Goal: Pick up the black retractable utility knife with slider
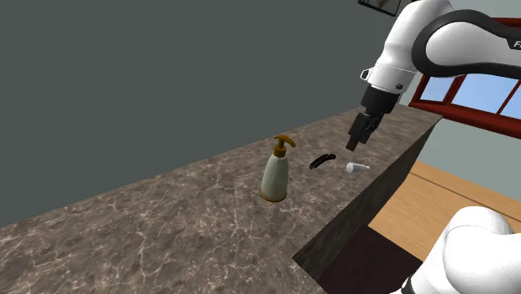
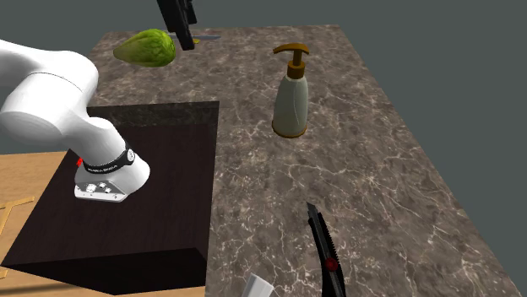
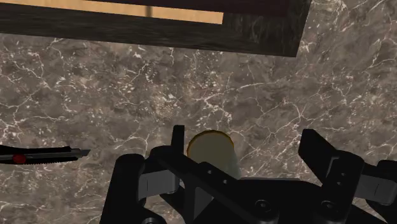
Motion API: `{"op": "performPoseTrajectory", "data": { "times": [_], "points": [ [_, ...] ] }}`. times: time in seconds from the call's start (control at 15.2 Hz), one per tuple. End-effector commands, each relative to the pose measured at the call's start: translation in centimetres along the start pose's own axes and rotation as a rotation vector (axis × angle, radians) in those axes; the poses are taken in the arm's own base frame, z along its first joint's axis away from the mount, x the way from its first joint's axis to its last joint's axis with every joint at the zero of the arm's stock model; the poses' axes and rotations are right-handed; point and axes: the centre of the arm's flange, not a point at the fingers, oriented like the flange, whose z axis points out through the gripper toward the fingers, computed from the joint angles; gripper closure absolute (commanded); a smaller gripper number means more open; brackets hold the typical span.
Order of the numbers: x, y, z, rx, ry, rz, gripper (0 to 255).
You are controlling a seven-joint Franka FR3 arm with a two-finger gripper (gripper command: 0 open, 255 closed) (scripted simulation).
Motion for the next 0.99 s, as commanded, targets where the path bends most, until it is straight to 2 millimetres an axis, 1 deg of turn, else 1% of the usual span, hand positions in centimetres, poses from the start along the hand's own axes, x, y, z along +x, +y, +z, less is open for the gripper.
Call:
{"op": "performPoseTrajectory", "data": {
  "times": [0.0, 0.2, 0.46, 0.66, 0.92],
  "points": [
    [0.0, 0.0, 0.0, 0.000, 0.000, 0.000, 0],
    [3.2, 0.9, 2.1, -0.010, 0.000, 0.113, 0],
    [7.4, 2.6, 4.8, -0.023, -0.001, 0.263, 0],
    [10.3, 4.4, 6.8, -0.033, -0.001, 0.375, 0],
    [13.8, 7.2, 9.5, -0.046, -0.002, 0.525, 0]
  ]
}}
